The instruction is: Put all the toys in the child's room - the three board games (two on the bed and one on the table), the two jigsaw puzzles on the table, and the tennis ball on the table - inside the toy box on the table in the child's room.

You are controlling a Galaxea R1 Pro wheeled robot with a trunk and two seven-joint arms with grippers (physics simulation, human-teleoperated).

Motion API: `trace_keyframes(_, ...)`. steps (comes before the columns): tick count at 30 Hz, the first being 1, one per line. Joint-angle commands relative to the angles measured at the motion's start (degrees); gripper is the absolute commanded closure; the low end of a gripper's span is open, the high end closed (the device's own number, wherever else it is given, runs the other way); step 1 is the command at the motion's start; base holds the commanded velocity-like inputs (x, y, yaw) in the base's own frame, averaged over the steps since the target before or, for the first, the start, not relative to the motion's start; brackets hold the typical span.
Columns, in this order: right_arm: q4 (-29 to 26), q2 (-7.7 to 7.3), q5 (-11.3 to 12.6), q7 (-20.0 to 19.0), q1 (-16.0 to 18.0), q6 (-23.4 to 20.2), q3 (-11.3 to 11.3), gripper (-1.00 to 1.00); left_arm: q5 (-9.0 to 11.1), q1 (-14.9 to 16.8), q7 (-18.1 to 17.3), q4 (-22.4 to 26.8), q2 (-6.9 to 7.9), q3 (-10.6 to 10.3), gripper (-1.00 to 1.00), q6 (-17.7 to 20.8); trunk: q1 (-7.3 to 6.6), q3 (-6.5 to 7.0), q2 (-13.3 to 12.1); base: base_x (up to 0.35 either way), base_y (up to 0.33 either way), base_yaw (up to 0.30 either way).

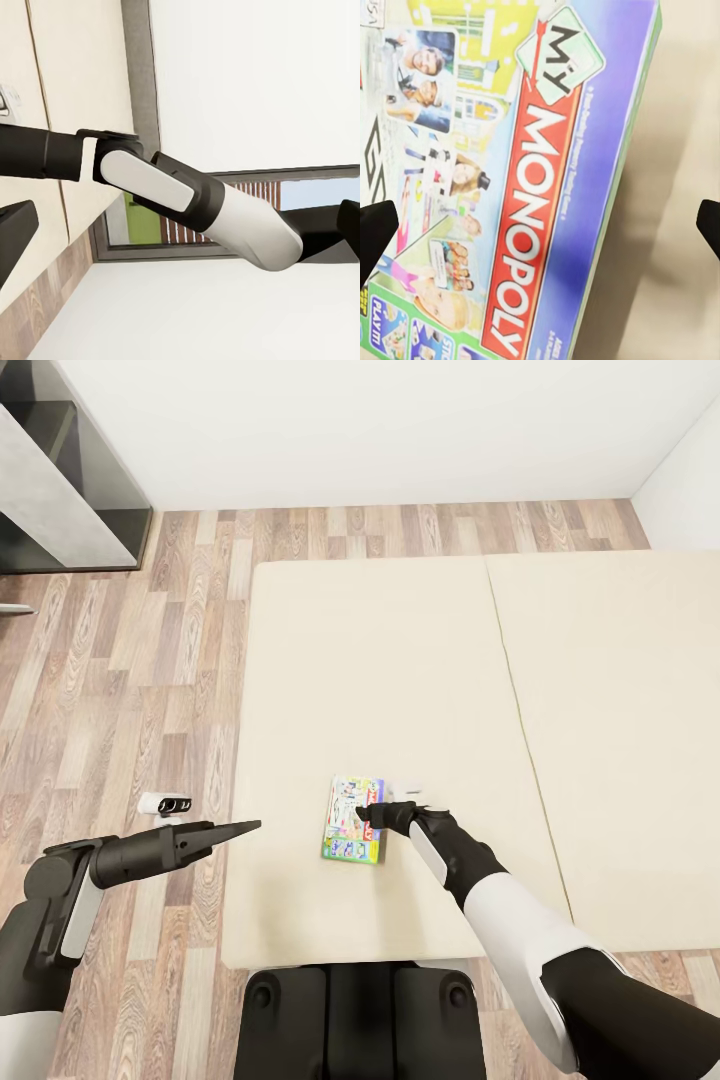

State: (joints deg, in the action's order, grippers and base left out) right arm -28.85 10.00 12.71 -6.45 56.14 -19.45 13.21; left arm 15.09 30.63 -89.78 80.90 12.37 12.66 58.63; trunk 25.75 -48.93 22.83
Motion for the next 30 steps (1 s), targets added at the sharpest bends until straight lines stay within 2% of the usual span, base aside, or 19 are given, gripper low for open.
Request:
trace_keyframes(1,-0.1,0.00,0.3,0.0,0.0,-0.2,0.1,-1.00,0.0,0.0,-0.2,0.0,0.02,0.0,-1.00,0.6,0.03,-0.06,0.1,0.000,0.000,0.000)
trace_keyframes(19,0.1,0.00,-0.7,0.2,-0.1,0.7,0.6,-1.00,-0.1,0.0,-0.2,0.0,0.02,0.0,-1.00,0.6,0.03,-0.06,0.1,0.000,0.000,0.000)
trace_keyframes(30,0.1,0.00,-0.2,0.1,-0.1,2.0,0.3,-1.00,-0.1,0.0,-0.2,0.0,0.02,0.0,-1.00,0.6,0.03,-0.06,0.1,0.000,0.000,0.000)
